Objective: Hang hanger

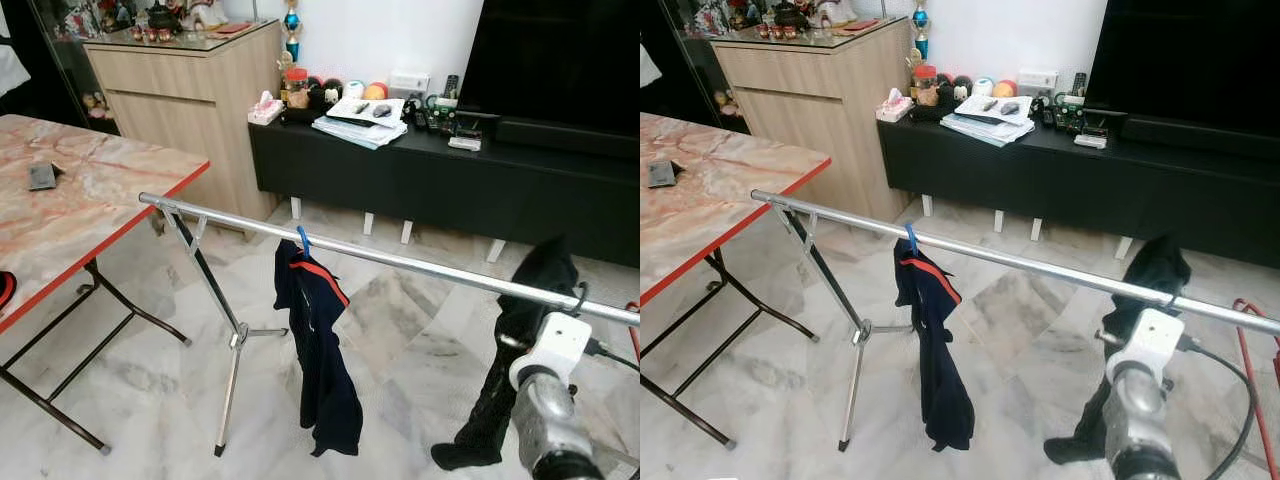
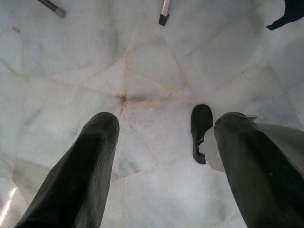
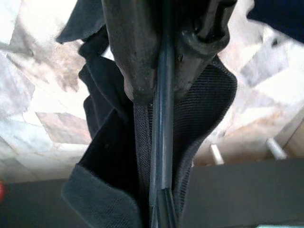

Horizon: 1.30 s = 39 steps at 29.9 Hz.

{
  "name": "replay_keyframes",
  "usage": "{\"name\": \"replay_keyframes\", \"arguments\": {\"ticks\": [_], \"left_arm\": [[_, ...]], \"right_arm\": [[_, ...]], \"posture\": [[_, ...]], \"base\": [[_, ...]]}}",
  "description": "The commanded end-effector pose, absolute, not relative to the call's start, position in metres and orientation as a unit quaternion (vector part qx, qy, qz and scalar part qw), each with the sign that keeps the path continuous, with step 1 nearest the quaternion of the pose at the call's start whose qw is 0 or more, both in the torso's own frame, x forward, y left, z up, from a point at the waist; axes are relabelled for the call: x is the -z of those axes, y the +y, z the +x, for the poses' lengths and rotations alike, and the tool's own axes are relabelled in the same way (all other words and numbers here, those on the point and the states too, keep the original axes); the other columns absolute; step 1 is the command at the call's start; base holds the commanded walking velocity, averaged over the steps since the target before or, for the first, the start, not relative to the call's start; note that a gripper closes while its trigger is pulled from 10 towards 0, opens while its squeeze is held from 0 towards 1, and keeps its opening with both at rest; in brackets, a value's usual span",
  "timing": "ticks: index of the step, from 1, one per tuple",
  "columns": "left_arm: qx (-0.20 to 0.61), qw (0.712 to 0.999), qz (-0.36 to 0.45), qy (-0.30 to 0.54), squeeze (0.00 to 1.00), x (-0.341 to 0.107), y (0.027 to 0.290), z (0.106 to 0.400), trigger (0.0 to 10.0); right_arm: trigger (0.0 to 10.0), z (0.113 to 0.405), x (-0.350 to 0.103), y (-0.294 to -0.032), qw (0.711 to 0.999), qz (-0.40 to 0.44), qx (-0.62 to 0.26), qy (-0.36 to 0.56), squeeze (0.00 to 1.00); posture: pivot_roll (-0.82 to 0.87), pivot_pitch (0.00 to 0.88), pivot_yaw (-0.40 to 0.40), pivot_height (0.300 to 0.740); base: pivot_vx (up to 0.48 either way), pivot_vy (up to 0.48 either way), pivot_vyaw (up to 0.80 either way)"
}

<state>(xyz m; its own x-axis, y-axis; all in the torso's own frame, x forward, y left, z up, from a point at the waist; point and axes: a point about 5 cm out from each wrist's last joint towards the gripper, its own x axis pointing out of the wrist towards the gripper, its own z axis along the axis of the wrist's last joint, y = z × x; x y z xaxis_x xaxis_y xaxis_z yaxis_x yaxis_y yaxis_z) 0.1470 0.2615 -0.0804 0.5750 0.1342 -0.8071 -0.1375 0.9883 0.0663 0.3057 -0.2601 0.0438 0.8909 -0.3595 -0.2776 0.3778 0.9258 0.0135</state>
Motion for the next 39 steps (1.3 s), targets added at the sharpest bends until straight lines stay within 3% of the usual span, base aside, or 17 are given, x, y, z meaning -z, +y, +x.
{"name": "replay_keyframes", "arguments": {"ticks": [1, 13, 20, 22, 23, 25, 26, 27, 31, 33, 39], "left_arm": [[-0.077, 0.881, 0.004, 0.467, 0.00, 0.083, 0.263, 0.140, 10.0], [-0.075, 0.880, 0.002, 0.468, 0.00, 0.084, 0.262, 0.138, 10.0], [-0.075, 0.881, 0.002, 0.468, 0.00, 0.084, 0.261, 0.140, 10.0], [-0.075, 0.881, 0.002, 0.468, 0.00, 0.083, 0.261, 0.141, 10.0], [-0.075, 0.881, 0.002, 0.468, 0.00, 0.083, 0.261, 0.141, 10.0], [-0.075, 0.881, 0.002, 0.467, 0.00, 0.083, 0.262, 0.142, 10.0], [-0.077, 0.882, 0.001, 0.465, 0.00, 0.082, 0.263, 0.143, 10.0], [-0.077, 0.882, 0.001, 0.464, 0.00, 0.082, 0.263, 0.144, 10.0], [-0.079, 0.884, 0.000, 0.461, 0.00, 0.080, 0.263, 0.147, 10.0], [-0.081, 0.887, -0.001, 0.454, 0.00, 0.078, 0.263, 0.154, 10.0], [-0.079, 0.895, 0.000, 0.438, 0.00, 0.072, 0.257, 0.173, 10.0]], "right_arm": [[0.0, 0.310, -0.059, -0.258, 0.981, 0.015, 0.172, 0.083, 0.00], [0.0, 0.294, -0.055, -0.249, 0.989, 0.009, 0.137, 0.053, 0.00], [0.0, 0.277, -0.015, -0.238, 0.976, -0.058, 0.054, 0.203, 0.00], [2.5, 0.273, -0.006, -0.234, 0.969, -0.065, 0.018, 0.239, 0.00], [2.7, 0.273, -0.004, -0.232, 0.968, -0.063, 0.010, 0.244, 0.00], [4.4, 0.273, 0.000, -0.229, 0.963, -0.056, -0.009, 0.263, 0.00], [8.1, 0.272, 0.004, -0.224, 0.958, -0.053, -0.032, 0.281, 0.00], [10.0, 0.272, 0.006, -0.222, 0.955, -0.049, -0.043, 0.289, 0.00], [10.0, 0.271, 0.013, -0.211, 0.942, -0.026, -0.084, 0.324, 0.00], [10.0, 0.269, 0.019, -0.201, 0.922, -0.064, -0.142, 0.353, 0.00], [10.0, 0.278, 0.013, -0.195, 0.905, -0.103, -0.193, 0.365, 0.00]], "posture": [[0.03, 0.000, 0.032, 0.740], [0.02, 0.000, 0.023, 0.740], [0.01, 0.000, 0.019, 0.740], [0.00, 0.000, 0.020, 0.740], [0.00, 0.000, 0.020, 0.740], [0.01, 0.000, 0.016, 0.740], [0.02, 0.000, 0.015, 0.740], [0.02, 0.000, 0.014, 0.740], [0.02, 0.000, 0.014, 0.740], [0.05, 0.000, 0.007, 0.740], [0.07, 0.000, 0.011, 0.740]], "base": [[0.000, 0.000, 0.00], [0.000, 0.000, 0.00], [0.000, 0.000, 0.00], [0.000, 0.000, 0.00], [0.000, 0.000, 0.00], [0.000, 0.000, 0.00], [0.000, 0.000, 0.00], [0.000, 0.000, 0.00], [0.000, 0.000, 0.00], [0.000, 0.000, 0.00], [0.000, 0.000, 0.00]]}}
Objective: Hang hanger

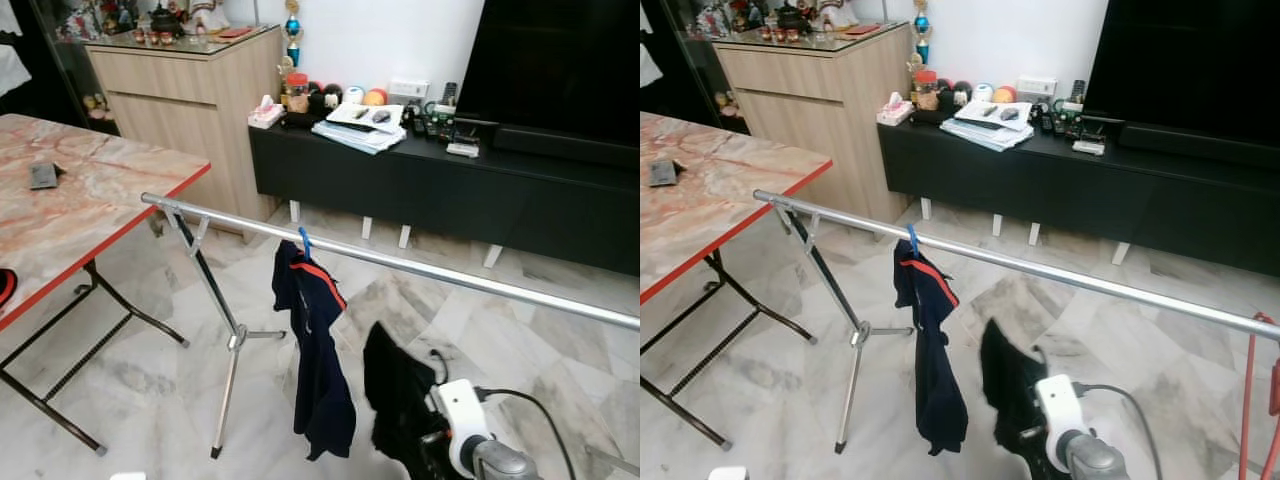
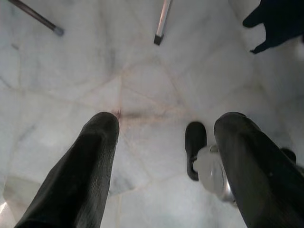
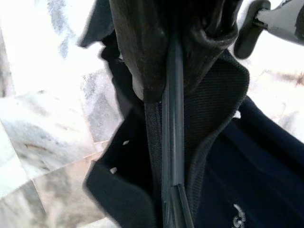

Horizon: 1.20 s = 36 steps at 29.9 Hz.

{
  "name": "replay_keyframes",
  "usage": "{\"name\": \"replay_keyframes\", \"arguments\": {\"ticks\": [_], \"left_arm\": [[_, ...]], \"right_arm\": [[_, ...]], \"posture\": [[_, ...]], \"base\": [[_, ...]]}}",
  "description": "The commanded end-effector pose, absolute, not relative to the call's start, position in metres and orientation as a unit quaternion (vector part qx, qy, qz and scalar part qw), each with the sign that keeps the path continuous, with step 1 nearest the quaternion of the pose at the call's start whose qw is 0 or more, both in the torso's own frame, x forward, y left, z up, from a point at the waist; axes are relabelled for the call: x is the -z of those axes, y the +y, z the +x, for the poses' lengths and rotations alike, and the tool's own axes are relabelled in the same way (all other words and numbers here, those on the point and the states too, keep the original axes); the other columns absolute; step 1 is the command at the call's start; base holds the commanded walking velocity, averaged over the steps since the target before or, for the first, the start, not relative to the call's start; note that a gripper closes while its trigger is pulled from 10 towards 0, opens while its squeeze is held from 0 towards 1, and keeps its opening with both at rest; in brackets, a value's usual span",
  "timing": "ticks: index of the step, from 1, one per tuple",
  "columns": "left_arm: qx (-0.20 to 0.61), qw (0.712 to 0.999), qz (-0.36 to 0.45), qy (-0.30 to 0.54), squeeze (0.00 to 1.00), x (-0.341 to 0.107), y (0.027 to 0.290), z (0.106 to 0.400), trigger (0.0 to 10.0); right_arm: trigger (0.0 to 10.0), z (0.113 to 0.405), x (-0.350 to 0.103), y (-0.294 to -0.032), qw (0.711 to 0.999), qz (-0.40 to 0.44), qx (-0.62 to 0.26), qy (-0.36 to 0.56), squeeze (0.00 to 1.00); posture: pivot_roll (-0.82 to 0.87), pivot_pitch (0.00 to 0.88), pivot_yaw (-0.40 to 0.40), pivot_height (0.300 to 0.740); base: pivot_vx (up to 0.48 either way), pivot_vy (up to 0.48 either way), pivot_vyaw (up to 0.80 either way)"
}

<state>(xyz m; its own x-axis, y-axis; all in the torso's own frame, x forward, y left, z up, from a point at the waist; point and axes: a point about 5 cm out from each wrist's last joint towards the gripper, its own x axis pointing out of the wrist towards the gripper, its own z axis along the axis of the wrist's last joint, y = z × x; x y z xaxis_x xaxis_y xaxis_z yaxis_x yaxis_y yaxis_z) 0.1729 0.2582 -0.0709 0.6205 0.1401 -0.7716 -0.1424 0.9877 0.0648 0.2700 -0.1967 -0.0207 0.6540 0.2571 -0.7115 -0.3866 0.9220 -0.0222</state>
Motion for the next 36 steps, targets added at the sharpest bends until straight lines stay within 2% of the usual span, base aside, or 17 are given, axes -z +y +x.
{"name": "replay_keyframes", "arguments": {"ticks": [1, 7, 13, 18, 20, 23, 24, 28, 29, 33, 36], "left_arm": [[-0.077, 0.897, 0.003, 0.435, 0.00, 0.070, 0.257, 0.177, 10.0], [-0.063, 0.911, 0.010, 0.408, 0.00, 0.061, 0.257, 0.193, 10.0], [-0.009, 0.938, 0.033, 0.345, 0.00, 0.036, 0.258, 0.228, 10.0], [0.010, 0.938, 0.051, 0.343, 0.00, 0.035, 0.255, 0.231, 10.0], [-0.007, 0.935, 0.039, 0.353, 0.00, 0.042, 0.252, 0.224, 10.0], [-0.019, 0.933, 0.024, 0.358, 0.00, 0.045, 0.251, 0.221, 10.0], [-0.026, 0.934, 0.016, 0.356, 0.00, 0.046, 0.251, 0.219, 10.0], [-0.026, 0.933, 0.003, 0.359, 0.00, 0.052, 0.243, 0.213, 10.0], [-0.023, 0.929, 0.004, 0.370, 0.00, 0.058, 0.236, 0.206, 10.0], [-0.019, 0.920, 0.007, 0.392, 0.00, 0.069, 0.227, 0.190, 10.0], [-0.013, 0.917, 0.006, 0.399, 0.00, 0.074, 0.221, 0.183, 10.0]], "right_arm": [[10.0, 0.281, 0.011, -0.194, 0.903, -0.108, -0.202, 0.364, 0.00], [10.0, 0.288, 0.004, -0.192, 0.889, -0.144, -0.245, 0.359, 0.00], [10.0, 0.298, -0.011, -0.191, 0.876, -0.172, -0.307, 0.330, 0.00], [10.0, 0.304, -0.014, -0.199, 0.899, -0.163, -0.241, 0.328, 0.00], [10.0, 0.302, -0.009, -0.203, 0.928, -0.096, -0.160, 0.323, 0.00], [10.0, 0.292, 0.002, -0.206, 0.937, -0.017, -0.098, 0.336, 0.00], [10.0, 0.281, 0.013, -0.206, 0.934, 0.020, -0.068, 0.349, 0.00], [10.0, 0.266, 0.027, -0.204, 0.934, 0.059, -0.042, 0.350, 0.00], [10.0, 0.257, 0.033, -0.203, 0.934, 0.106, -0.014, 0.342, 0.00], [10.0, 0.243, 0.043, -0.203, 0.928, 0.158, 0.023, 0.336, 0.00], [10.0, 0.239, 0.045, -0.203, 0.928, 0.165, 0.031, 0.333, 0.00]], "posture": [[0.07, 0.000, 0.014, 0.740], [0.08, 0.000, 0.014, 0.740], [0.09, 0.000, 0.011, 0.740], [0.10, 0.000, -0.011, 0.740], [0.10, 0.000, -0.031, 0.740], [0.09, 0.000, -0.034, 0.740], [0.08, 0.000, -0.028, 0.740], [0.06, 0.000, -0.016, 0.740], [0.05, 0.000, -0.008, 0.740], [0.03, 0.000, -0.006, 0.740], [0.01, 0.013, 0.000, 0.740]], "base": [[0.000, 0.000, 0.00], [0.000, 0.000, 0.00], [0.000, 0.000, 0.00], [0.000, 0.000, 0.00], [0.000, 0.000, 0.00], [0.000, 0.000, 0.00], [0.000, 0.000, 0.00], [0.000, 0.000, 0.00], [0.000, 0.000, 0.00], [0.000, 0.000, 0.00], [0.000, 0.000, 0.00]]}}
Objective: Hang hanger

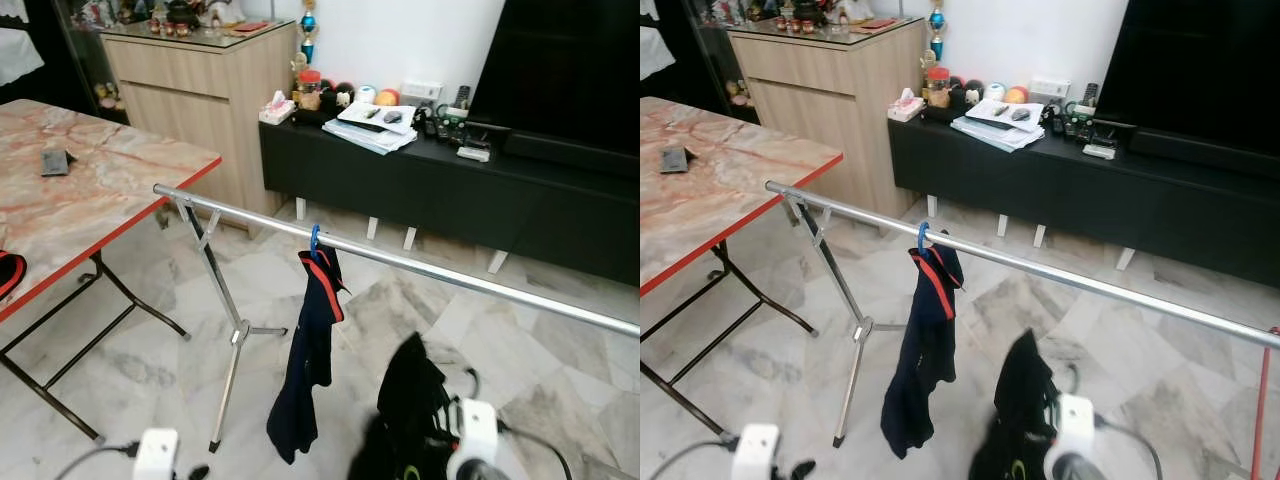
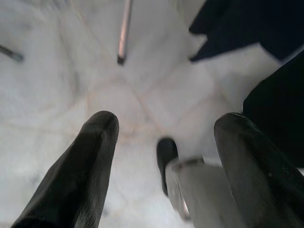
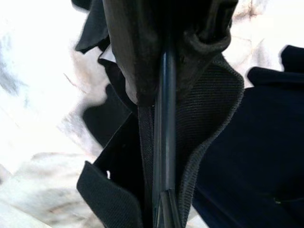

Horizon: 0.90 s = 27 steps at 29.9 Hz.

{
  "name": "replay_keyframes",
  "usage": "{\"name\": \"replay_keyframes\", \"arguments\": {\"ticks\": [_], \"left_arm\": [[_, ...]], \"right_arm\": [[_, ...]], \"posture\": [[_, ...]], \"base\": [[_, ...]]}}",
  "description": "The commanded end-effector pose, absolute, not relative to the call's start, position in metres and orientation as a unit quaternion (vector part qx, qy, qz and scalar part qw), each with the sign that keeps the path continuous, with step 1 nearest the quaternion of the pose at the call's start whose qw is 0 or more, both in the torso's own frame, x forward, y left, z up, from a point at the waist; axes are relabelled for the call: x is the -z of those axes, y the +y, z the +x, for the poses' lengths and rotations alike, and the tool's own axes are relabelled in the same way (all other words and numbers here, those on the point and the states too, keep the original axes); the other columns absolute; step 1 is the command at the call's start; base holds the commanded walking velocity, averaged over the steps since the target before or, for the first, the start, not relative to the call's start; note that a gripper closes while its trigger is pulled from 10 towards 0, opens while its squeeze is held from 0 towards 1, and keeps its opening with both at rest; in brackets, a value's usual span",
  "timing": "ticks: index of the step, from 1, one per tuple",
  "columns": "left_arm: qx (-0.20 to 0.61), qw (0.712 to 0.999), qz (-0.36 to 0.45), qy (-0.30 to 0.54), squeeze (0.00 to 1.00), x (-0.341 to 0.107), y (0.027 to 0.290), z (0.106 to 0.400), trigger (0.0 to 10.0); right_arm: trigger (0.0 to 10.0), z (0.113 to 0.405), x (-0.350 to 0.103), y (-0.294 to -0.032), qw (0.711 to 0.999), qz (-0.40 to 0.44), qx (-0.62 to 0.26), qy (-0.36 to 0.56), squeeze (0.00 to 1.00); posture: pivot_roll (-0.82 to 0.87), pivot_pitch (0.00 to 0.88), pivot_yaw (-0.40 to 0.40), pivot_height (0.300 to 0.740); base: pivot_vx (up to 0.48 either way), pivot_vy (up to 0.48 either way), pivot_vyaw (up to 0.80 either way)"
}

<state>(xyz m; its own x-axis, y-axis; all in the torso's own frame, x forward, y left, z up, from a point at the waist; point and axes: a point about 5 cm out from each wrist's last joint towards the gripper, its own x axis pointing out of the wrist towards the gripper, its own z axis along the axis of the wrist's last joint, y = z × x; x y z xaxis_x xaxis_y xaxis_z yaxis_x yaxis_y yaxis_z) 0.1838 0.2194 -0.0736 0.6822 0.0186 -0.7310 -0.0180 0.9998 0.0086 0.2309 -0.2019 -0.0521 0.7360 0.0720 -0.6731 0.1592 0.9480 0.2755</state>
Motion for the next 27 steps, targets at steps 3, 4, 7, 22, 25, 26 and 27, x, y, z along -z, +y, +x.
{"name": "replay_keyframes", "arguments": {"ticks": [3, 4, 7, 22, 25, 26, 27], "left_arm": [[0.001, 0.916, 0.003, 0.401, 0.00, 0.076, 0.211, 0.182, 10.0], [0.003, 0.915, 0.001, 0.403, 0.00, 0.077, 0.208, 0.182, 10.0], [0.007, 0.917, -0.002, 0.400, 0.00, 0.075, 0.204, 0.187, 10.0], [-0.011, 0.924, -0.007, 0.383, 0.00, 0.070, 0.206, 0.195, 10.0], [-0.025, 0.923, -0.012, 0.385, 0.00, 0.071, 0.211, 0.191, 10.0], [-0.025, 0.923, -0.012, 0.385, 0.00, 0.071, 0.211, 0.191, 10.0], [-0.033, 0.920, -0.013, 0.391, 0.00, 0.073, 0.216, 0.186, 10.0]], "right_arm": [[10.0, 0.240, 0.042, -0.209, 0.934, 0.173, 0.044, 0.311, 0.00], [10.0, 0.241, 0.040, -0.213, 0.935, 0.176, 0.053, 0.304, 0.00], [10.0, 0.243, 0.038, -0.218, 0.935, 0.185, 0.079, 0.294, 0.00], [10.0, 0.264, 0.027, -0.209, 0.933, 0.180, 0.111, 0.290, 0.00], [10.0, 0.264, 0.028, -0.208, 0.931, 0.184, 0.122, 0.291, 0.00], [10.0, 0.264, 0.028, -0.208, 0.931, 0.184, 0.122, 0.291, 0.00], [10.0, 0.263, 0.029, -0.206, 0.930, 0.184, 0.125, 0.293, 0.00]], "posture": [[0.00, 0.020, 0.006, 0.740], [0.01, 0.022, 0.012, 0.740], [0.01, 0.022, 0.013, 0.740], [0.04, 0.019, -0.055, 0.740], [0.06, 0.019, -0.055, 0.740], [0.06, 0.019, -0.055, 0.740], [0.07, 0.017, -0.051, 0.740]], "base": [[0.000, 0.000, 0.00], [0.000, 0.000, 0.00], [0.000, 0.000, 0.00], [0.000, 0.000, 0.00], [0.000, 0.000, 0.00], [0.000, 0.000, 0.00], [0.000, 0.000, 0.00]]}}
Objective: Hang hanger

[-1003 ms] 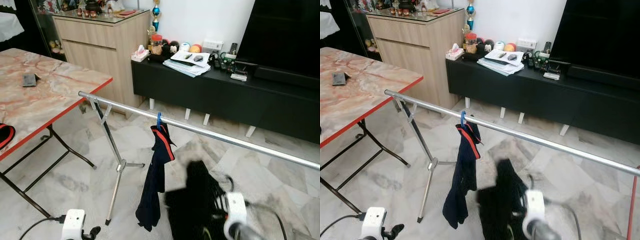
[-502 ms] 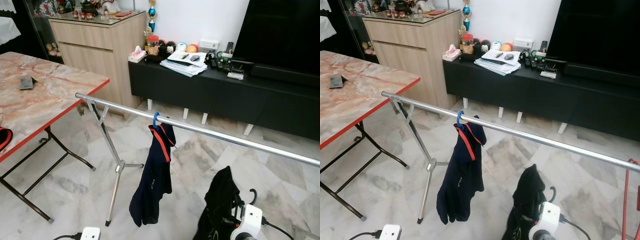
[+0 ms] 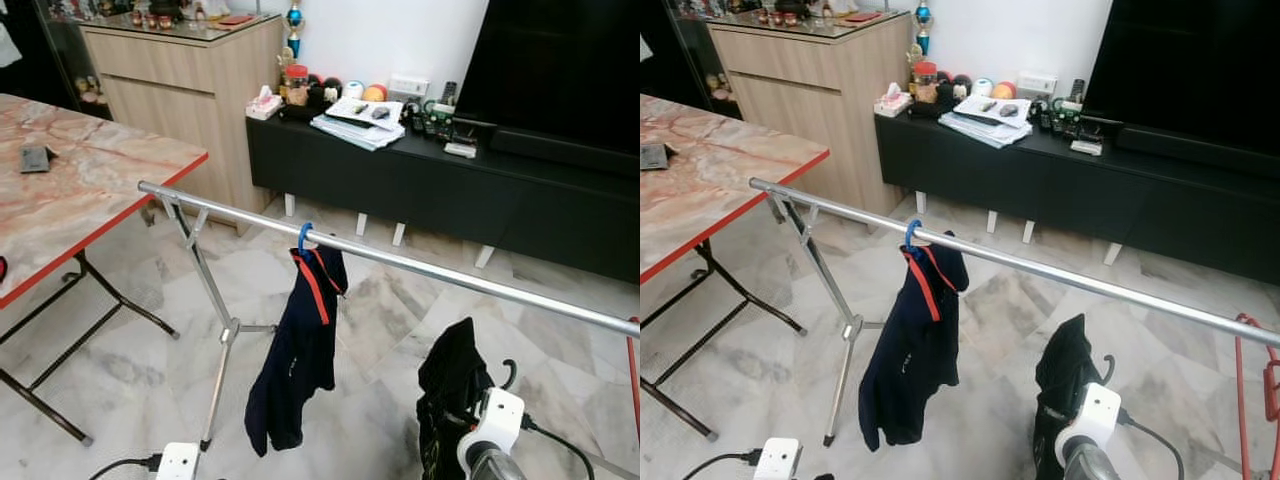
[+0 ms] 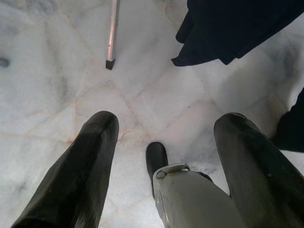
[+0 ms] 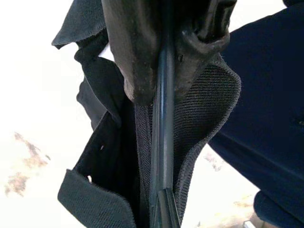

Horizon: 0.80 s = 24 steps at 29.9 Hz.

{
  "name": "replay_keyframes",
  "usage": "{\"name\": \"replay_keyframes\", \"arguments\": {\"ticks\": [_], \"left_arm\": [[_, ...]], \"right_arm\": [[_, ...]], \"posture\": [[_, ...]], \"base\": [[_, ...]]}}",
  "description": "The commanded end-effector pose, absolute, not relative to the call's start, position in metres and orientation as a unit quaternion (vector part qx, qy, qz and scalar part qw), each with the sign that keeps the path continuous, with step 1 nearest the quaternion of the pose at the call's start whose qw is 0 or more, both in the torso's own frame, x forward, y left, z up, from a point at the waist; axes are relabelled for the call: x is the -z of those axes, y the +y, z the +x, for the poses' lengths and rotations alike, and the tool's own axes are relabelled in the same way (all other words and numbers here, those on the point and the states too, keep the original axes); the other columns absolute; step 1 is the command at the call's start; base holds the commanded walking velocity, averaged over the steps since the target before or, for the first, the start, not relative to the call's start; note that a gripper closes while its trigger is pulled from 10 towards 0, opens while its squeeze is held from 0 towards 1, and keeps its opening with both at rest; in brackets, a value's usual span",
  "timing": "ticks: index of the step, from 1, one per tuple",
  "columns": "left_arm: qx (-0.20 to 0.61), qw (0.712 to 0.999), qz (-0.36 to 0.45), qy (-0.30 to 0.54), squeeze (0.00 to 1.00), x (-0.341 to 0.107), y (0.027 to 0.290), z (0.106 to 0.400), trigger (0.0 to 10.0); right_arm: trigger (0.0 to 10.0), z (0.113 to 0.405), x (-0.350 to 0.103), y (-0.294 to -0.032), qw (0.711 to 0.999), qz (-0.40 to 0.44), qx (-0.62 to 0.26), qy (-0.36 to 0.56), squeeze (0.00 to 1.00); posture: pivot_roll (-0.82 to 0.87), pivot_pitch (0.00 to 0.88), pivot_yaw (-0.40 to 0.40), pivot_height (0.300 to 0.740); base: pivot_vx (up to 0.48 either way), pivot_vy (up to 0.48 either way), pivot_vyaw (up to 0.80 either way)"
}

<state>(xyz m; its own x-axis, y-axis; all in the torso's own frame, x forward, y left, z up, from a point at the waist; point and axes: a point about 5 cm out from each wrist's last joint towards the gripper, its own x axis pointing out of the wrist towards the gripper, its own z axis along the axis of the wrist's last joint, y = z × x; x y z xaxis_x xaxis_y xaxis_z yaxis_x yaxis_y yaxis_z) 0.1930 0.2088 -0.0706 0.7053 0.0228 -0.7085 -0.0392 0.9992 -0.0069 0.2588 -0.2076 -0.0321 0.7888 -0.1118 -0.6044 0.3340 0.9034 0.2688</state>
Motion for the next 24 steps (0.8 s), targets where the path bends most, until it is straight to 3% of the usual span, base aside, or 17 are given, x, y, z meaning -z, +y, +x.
{"name": "replay_keyframes", "arguments": {"ticks": [1, 10, 15, 24], "left_arm": [[-0.034, 0.919, -0.013, 0.392, 0.00, 0.073, 0.217, 0.186, 10.0], [-0.043, 0.903, -0.008, 0.428, 0.00, 0.080, 0.232, 0.167, 10.0], [-0.044, 0.895, -0.005, 0.444, 0.00, 0.084, 0.232, 0.158, 10.0], [-0.037, 0.890, -0.003, 0.455, 0.00, 0.087, 0.228, 0.153, 10.0]], "right_arm": [[10.0, 0.263, 0.029, -0.206, 0.930, 0.184, 0.125, 0.293, 0.00], [10.0, 0.257, 0.034, -0.209, 0.923, 0.181, 0.148, 0.305, 0.00], [10.0, 0.253, 0.036, -0.210, 0.924, 0.180, 0.145, 0.305, 0.00], [10.0, 0.252, 0.038, -0.205, 0.925, 0.172, 0.143, 0.307, 0.00]], "posture": [[0.07, 0.017, -0.049, 0.740], [0.05, 0.032, -0.019, 0.740], [0.05, 0.026, -0.012, 0.740], [0.04, 0.017, -0.002, 0.740]], "base": [[0.000, 0.000, 0.00], [0.000, 0.000, 0.00], [0.000, 0.000, -0.80], [-0.280, 0.000, 0.00]]}}
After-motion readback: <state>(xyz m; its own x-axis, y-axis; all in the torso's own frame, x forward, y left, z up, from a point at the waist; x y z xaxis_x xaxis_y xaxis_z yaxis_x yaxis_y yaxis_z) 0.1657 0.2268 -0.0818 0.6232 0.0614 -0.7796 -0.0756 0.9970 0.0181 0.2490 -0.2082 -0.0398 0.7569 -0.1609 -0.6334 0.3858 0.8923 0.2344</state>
